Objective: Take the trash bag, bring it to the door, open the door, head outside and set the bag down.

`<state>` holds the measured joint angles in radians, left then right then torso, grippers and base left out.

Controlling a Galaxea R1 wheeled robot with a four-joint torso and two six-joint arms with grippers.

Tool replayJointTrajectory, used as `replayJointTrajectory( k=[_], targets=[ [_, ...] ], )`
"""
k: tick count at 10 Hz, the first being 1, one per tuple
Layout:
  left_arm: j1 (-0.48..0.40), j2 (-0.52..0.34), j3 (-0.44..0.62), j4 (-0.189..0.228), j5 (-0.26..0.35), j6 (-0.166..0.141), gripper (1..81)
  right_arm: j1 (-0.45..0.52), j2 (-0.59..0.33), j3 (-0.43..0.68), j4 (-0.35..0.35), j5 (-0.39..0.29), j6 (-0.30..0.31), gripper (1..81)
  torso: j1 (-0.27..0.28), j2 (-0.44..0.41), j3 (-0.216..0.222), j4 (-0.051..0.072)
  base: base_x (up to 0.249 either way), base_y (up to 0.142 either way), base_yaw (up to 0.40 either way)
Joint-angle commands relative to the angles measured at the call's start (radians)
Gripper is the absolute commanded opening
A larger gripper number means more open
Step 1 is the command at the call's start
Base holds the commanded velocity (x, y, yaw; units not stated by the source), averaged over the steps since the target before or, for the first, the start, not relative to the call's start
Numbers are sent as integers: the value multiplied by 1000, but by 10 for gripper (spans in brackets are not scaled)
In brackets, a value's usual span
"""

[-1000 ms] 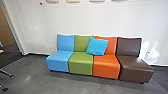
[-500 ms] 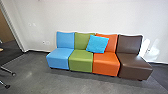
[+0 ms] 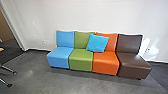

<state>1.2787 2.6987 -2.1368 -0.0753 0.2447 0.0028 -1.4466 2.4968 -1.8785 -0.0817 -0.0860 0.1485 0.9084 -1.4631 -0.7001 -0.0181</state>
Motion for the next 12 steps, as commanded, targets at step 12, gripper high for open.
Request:
replayJointTrajectory(
  k=[12],
  targets=[
    [-9,194,-251,57,74,6,10,33,61,-102,-6,-57,-12,811,-312,478,203,0,0,0,0]
  ],
)
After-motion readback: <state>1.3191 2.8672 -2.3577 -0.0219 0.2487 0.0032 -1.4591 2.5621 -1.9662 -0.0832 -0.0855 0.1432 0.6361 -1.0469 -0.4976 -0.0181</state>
